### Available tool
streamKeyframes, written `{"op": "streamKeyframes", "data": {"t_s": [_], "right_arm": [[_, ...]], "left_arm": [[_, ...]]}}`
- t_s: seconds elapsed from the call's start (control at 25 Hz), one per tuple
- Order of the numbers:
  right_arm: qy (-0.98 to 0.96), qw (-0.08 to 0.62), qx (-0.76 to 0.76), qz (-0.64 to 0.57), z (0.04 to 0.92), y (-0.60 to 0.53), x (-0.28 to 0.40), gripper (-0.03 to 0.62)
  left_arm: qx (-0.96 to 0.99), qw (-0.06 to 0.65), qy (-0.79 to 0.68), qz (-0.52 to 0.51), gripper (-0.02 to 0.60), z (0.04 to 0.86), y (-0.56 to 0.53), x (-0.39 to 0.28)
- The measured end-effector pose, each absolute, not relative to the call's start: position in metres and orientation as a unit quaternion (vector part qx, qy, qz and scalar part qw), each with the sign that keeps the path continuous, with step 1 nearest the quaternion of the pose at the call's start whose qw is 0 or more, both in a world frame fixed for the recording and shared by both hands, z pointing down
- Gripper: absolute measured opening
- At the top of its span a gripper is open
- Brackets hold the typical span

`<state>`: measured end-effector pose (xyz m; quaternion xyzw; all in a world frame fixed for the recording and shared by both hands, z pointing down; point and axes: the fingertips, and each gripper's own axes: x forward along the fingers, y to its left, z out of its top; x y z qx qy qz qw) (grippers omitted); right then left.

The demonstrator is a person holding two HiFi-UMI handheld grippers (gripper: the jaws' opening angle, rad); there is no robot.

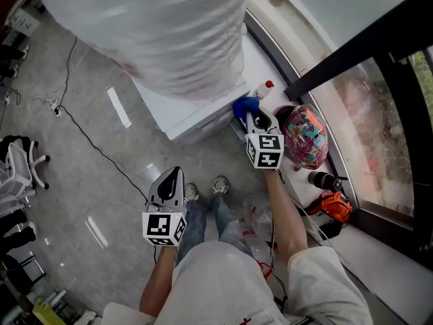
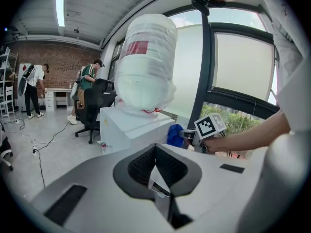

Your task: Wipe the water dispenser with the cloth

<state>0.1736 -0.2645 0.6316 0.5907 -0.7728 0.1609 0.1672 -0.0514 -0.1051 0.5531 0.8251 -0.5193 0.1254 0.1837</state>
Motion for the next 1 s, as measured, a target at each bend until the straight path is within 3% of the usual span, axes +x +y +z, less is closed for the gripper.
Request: {"op": "streamKeyframes", "data": {"t_s": [0.52, 1.0], "right_arm": [[-0.8, 0.113, 0.574, 0.131, 0.526, -0.105, 0.115, 0.08], [-0.806, 0.087, 0.576, 0.102, 0.478, 0.071, 0.005, 0.08]], "left_arm": [[0.864, 0.135, -0.477, 0.092, 0.011, 0.49, -0.05, -0.032], [0.877, 0.116, -0.459, 0.081, 0.011, 0.471, 0.095, -0.118]]}}
